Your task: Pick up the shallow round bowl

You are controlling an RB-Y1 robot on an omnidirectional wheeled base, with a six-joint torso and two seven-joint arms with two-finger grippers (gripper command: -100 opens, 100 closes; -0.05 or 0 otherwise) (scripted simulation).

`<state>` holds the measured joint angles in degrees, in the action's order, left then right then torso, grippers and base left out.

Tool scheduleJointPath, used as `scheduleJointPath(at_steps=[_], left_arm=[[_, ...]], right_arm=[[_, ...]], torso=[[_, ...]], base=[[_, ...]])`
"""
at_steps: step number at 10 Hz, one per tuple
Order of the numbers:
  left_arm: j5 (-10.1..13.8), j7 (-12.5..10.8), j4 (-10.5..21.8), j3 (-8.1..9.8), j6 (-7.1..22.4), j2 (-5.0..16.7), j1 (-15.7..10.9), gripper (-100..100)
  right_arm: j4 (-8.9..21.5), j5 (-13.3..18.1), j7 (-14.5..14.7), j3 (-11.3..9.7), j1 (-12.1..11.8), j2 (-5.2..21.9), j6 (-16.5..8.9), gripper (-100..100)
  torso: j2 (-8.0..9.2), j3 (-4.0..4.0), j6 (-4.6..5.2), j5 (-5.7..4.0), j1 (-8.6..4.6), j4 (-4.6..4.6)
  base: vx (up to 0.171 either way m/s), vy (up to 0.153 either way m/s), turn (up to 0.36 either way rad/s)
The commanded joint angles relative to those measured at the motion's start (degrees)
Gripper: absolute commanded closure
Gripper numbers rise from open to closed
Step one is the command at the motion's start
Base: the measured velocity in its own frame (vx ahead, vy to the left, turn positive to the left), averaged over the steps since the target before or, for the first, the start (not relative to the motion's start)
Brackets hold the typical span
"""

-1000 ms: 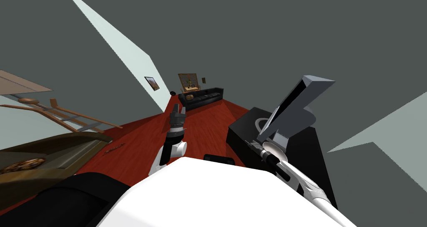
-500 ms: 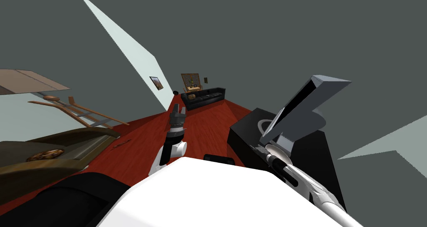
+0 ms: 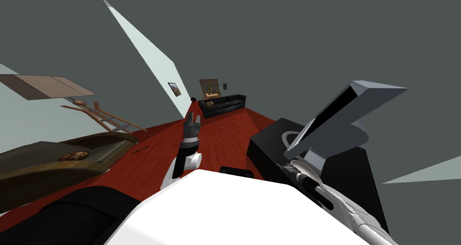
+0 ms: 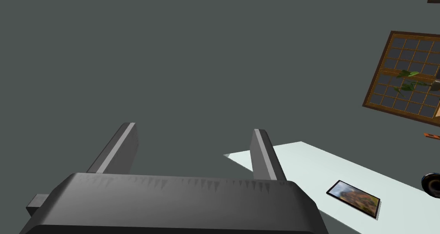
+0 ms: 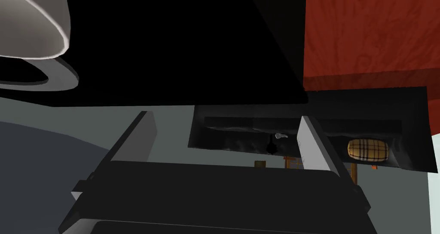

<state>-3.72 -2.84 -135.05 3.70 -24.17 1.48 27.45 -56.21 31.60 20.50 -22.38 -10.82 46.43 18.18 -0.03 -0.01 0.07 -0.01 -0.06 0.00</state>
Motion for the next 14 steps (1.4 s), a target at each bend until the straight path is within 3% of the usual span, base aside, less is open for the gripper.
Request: scheduleJointPath(at_steps=[1, 2, 4, 9, 12, 13, 14], left_arm=[[0.0, 0.0, 0.0, 0.0, 0.0, 0.0, 0.0, 0], [0.0, 0.0, 0.0, 0.0, 0.0, 0.0, 0.0, 0], [0.0, 0.0, 0.0, 0.0, 0.0, 0.0, 0.0, 0], [0.0, 0.0, 0.0, 0.0, 0.0, 0.0, 0.0, 0], [0.0, 0.0, 0.0, 0.0, 0.0, 0.0, 0.0, 0], [0.0, 0.0, 0.0, 0.0, 0.0, 0.0, 0.0, 0], [0.0, 0.0, 0.0, 0.0, 0.0, 0.0, 0.0, 0]], right_arm=[[2.86, 0.37, 0.55, -1.22, 0.11, 1.11, -0.73, -100], [2.96, 0.37, 0.55, -1.22, 0.11, 1.11, -0.73, -100], [7.96, 0.76, 1.66, -2.85, 0.69, 2.39, -0.87, -100], [15.48, 0.96, 3.19, -5.51, 1.37, 3.62, -0.92, -100], [18.01, 0.9, 3.58, -6.47, 1.4, 3.47, -0.85, -100], [18.18, 0.95, 3.88, -5.82, 1.68, 2.99, -0.65, -100], [18.57, 0.96, 4.17, -5.79, 1.76, 2.87, -0.43, 0]], torso=[[0.0, 0.0, 0.0, 0.0, 0.0, 0.0], [0.0, 0.0, -0.02, 0.01, 0.01, 0.0], [-0.02, -0.01, -0.03, 0.0, 0.02, 0.0], [0.0, 0.0, 0.01, 0.0, -0.02, 0.0], [-0.02, -0.01, 0.0, 0.0, 0.01, 0.0], [-0.02, -0.01, -0.01, -0.01, 0.0, 0.0], [0.0, 0.0, 0.0, 0.0, 0.03, 0.0]], base=[[0.009, -0.005, 0.07], [0.009, -0.007, 0.052], [0.013, -0.009, 0.107], [0.015, -0.016, 0.076], [0.012, -0.013, 0.042], [0.006, -0.007, 0.01], [0.0, 0.0, 0.0]])
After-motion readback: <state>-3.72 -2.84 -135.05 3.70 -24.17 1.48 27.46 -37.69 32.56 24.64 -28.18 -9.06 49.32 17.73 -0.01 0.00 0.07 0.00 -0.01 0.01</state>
